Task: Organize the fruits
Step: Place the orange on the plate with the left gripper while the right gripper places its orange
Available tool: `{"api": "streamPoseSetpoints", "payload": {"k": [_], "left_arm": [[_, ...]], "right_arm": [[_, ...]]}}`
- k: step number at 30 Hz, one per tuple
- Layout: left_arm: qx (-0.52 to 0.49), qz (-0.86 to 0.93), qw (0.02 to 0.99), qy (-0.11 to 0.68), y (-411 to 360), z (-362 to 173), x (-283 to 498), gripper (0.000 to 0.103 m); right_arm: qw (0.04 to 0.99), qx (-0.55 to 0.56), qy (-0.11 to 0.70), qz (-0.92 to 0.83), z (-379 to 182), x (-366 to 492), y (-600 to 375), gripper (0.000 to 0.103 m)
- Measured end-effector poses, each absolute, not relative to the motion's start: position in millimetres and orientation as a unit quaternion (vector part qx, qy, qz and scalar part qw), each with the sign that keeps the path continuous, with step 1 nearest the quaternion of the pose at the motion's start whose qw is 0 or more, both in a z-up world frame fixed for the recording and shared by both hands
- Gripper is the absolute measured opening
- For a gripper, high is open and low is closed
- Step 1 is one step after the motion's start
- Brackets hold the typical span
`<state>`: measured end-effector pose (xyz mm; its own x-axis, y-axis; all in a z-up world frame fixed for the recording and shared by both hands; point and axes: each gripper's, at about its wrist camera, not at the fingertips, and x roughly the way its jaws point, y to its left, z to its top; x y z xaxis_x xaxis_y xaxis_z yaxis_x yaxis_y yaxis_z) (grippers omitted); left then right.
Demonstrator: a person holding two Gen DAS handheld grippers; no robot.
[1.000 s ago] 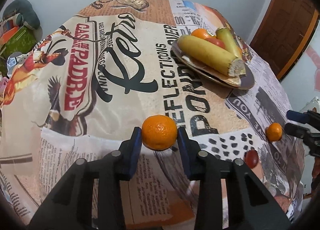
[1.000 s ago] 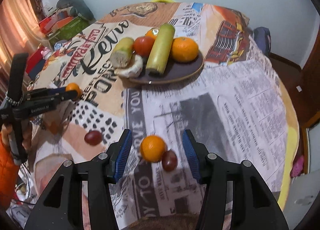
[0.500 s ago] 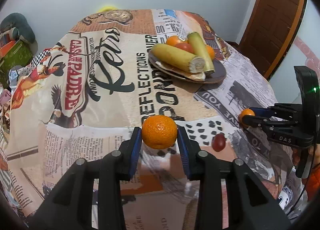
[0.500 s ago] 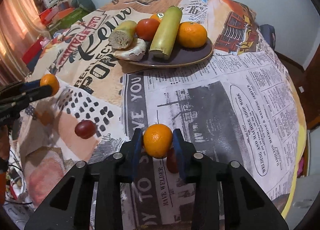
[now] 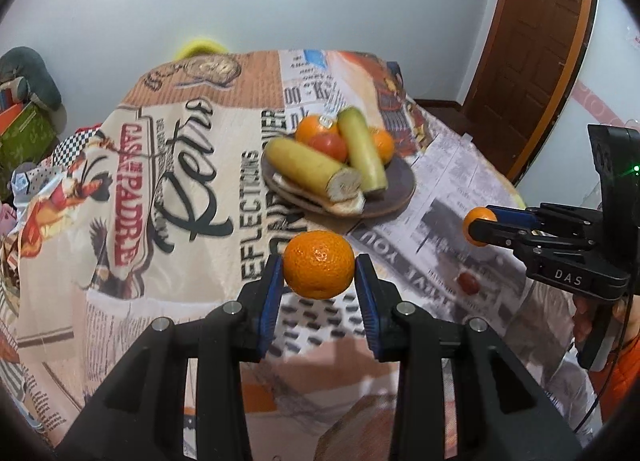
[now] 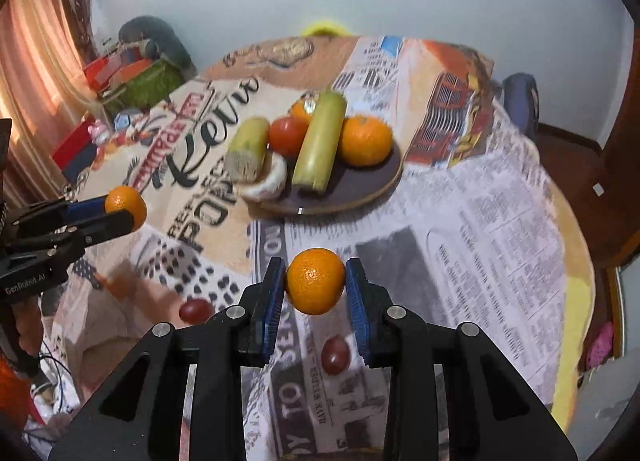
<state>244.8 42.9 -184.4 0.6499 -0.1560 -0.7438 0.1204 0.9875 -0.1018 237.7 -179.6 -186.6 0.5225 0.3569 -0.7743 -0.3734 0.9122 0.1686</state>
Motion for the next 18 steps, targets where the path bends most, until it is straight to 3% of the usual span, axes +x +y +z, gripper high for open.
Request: {"api": "streamPoseSetpoints", "payload": {"k": [18], "left_arm": [[-0.022, -0.082, 0.93, 0.358, 25.8, -142.0, 293.9, 0.036]], "right_arm": [[0.906, 0.011, 0.373, 0.2, -142.8, 281.3, -198.7, 0.028]]}}
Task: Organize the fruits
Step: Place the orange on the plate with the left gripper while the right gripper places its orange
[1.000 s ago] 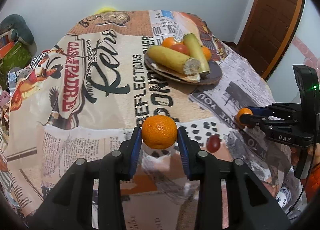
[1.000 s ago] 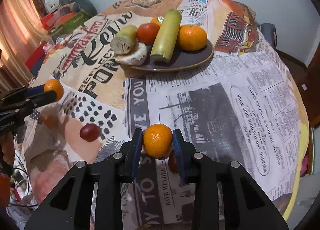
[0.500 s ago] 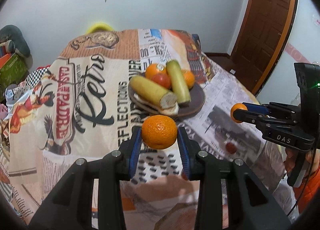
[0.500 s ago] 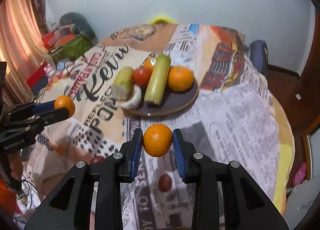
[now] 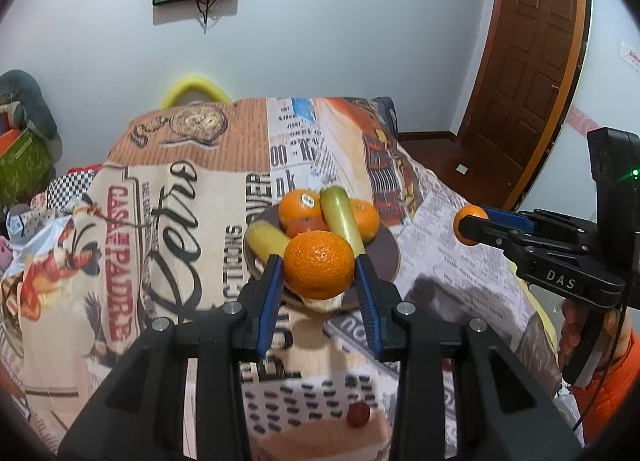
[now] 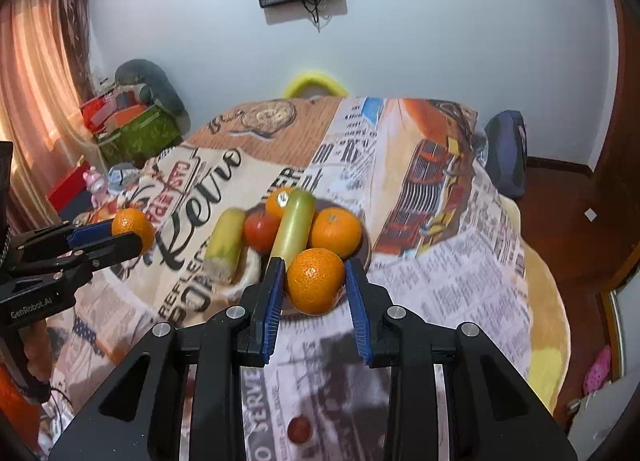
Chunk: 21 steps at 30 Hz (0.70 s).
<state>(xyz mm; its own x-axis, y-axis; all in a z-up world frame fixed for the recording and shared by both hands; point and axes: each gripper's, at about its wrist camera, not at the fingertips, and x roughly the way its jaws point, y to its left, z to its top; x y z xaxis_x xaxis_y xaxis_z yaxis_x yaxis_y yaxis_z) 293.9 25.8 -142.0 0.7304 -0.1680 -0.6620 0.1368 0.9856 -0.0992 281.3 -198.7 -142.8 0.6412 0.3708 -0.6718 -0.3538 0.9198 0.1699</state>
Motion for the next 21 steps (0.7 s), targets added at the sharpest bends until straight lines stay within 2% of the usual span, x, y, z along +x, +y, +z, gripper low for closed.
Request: {"api": "streamPoseSetpoints", "payload": {"k": [9, 21], "left_arm": [[-0.025, -0.081, 0.929, 0.36, 21.1, -148.4, 332.4, 0.036], [-0.007, -0.087, 0.907, 0.412, -1.3, -196.0, 374.0, 0.036]], "right_arm": [[0.909, 0.016, 0.366, 0.201, -147.0, 310.0, -194.0, 0.028], [0.883, 0.008, 0.419, 0.211, -199.9, 343.3, -174.0, 0.028]]}}
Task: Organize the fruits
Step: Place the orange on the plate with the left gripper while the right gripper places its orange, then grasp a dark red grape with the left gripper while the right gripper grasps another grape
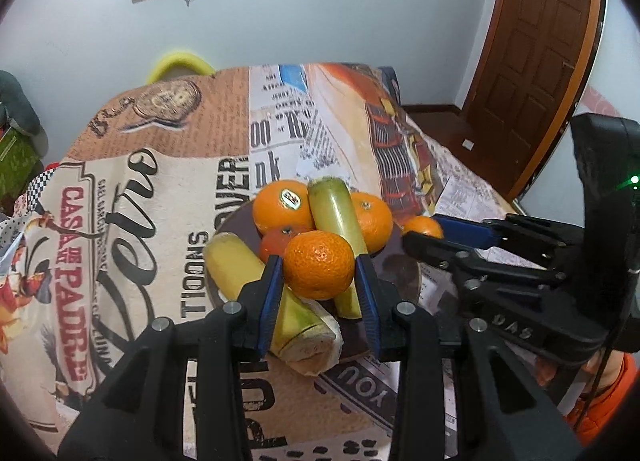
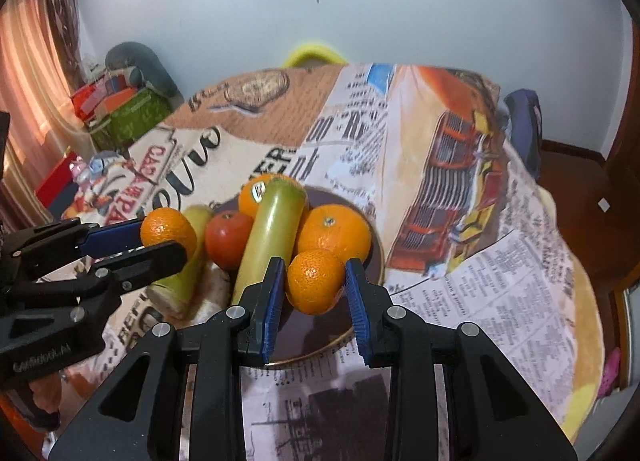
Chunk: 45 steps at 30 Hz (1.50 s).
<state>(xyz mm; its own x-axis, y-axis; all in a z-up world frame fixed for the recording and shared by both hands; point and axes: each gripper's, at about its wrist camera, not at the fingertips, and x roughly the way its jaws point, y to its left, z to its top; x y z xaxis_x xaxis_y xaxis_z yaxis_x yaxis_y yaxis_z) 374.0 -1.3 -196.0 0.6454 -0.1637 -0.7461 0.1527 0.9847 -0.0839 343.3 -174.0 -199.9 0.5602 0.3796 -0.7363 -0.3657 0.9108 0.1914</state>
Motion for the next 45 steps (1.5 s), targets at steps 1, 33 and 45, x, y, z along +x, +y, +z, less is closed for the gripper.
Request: {"api": "streamPoseSetpoints", "payload": {"k": [1, 33, 45], "left_arm": [[-0.006, -0.087, 0.906, 0.414, -2.0, -198.3, 375.2, 0.036], [-0.021, -0.067, 0.925, 0.372, 8.5, -134.3, 298.4, 0.049], [-0.021, -0.073, 0.915, 0.395, 7.9, -145.7, 233.3, 0.049]], "right_arm": [[0.881, 0.008, 0.423, 0.211, -203.8, 345.1, -172.8, 0.028], [0.898, -0.02, 0.396, 0.191, -148.3, 279.6, -185.9, 0.04], [0.902, -0.023, 0.396, 0.172, -132.0, 209.8, -192.6, 0.04]]}}
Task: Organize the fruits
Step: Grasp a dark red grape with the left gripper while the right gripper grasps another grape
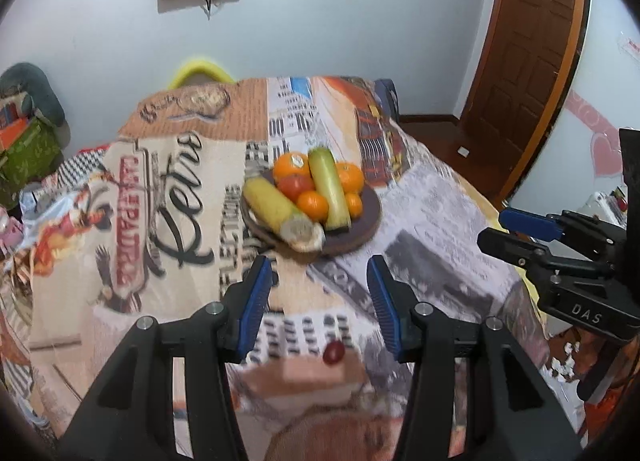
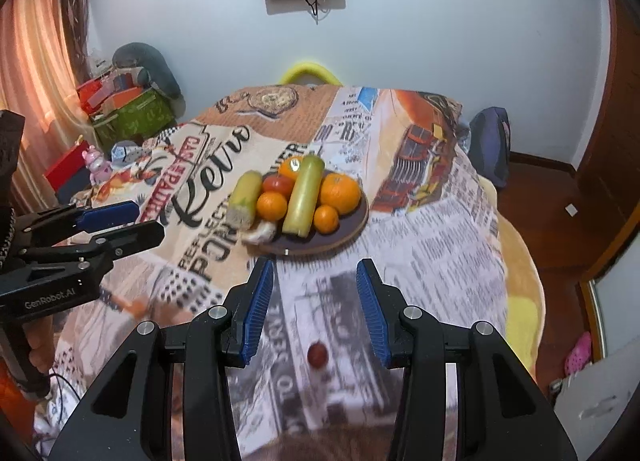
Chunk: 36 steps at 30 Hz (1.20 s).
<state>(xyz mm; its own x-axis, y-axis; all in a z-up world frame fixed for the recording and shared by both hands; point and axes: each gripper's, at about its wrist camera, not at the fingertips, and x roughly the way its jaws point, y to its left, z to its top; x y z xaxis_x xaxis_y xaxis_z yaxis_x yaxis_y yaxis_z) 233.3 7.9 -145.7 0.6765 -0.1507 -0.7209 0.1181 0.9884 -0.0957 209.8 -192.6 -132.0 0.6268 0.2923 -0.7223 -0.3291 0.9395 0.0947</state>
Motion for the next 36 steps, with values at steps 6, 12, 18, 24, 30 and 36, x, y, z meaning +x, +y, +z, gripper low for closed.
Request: {"api": "streamPoseSetpoints", "payload": {"k": [6, 12, 18, 24, 30, 36], "left_arm": [[-0.03, -0.077, 0.897, 0.434, 9.3, -182.1, 225.2, 0.049], [-0.03, -0.086, 0.882, 0.463, 1.9, -214.2, 223.9, 0.047], [-0.022, -0.099, 0.868, 0.486, -6.4, -241.5, 230.8, 0.036], [-0.026, -0.094, 0.862, 0.497, -5.0, -262.6, 233.9, 0.031], [-0.022, -0.097, 0.865, 0.492, -7.3, -265.5, 237.4, 0.026], [-0.035, -0.088, 0.867, 0.489, -1.8, -266.8, 239.4, 0.018]], "right_arm": [[0.889, -0.034, 0.425, 0.168, -158.0, 195.2, -190.5, 0.04], [0.872, -0.027, 0.461, 0.164, -191.8, 192.7, -193.9, 0.04], [0.859, -0.019, 0.484, 0.164, -217.9, 198.2, -195.0, 0.04], [0.851, -0.021, 0.497, 0.166, -237.5, 206.9, -191.9, 0.04], [0.85, -0.025, 0.499, 0.169, -247.1, 213.2, -188.1, 0.036], [0.851, -0.023, 0.495, 0.172, -247.1, 214.5, -188.1, 0.017]]}}
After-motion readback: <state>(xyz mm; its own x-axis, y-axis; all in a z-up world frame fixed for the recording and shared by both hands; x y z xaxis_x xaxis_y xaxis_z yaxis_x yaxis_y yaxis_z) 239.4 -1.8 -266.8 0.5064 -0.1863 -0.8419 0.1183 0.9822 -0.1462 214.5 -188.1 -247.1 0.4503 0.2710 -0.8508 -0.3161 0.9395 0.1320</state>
